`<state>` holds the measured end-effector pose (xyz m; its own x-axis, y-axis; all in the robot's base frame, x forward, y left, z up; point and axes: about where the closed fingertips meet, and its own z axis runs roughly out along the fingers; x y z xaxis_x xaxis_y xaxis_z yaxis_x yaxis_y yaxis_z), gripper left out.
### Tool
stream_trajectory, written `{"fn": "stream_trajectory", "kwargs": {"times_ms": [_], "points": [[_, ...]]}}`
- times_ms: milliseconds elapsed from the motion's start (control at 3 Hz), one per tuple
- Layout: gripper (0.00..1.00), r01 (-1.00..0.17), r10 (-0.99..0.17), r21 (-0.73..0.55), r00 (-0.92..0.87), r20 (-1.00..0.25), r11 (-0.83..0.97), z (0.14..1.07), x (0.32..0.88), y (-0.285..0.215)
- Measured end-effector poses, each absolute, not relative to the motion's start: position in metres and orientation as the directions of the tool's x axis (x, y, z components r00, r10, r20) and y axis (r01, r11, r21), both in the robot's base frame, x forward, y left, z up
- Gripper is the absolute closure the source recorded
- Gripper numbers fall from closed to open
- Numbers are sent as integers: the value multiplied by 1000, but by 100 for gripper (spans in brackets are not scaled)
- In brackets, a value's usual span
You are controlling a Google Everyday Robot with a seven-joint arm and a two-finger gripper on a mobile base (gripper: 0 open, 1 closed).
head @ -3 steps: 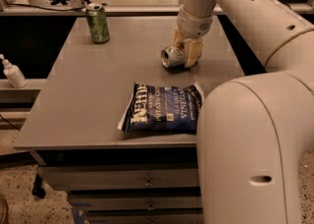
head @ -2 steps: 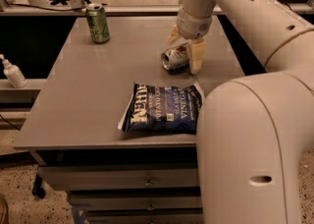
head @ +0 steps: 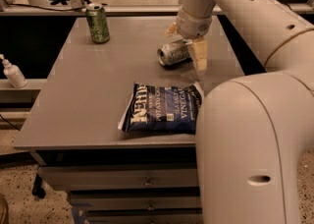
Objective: Knock 7up can over
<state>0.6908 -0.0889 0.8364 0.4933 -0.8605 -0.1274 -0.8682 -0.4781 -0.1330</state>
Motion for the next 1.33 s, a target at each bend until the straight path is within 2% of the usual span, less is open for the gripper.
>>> {"fn": "stream_trajectory", "kwargs": {"times_ms": [1333], "points": [[0,-867,-860,-133,495,-126,-479,836,690,-88]]}}
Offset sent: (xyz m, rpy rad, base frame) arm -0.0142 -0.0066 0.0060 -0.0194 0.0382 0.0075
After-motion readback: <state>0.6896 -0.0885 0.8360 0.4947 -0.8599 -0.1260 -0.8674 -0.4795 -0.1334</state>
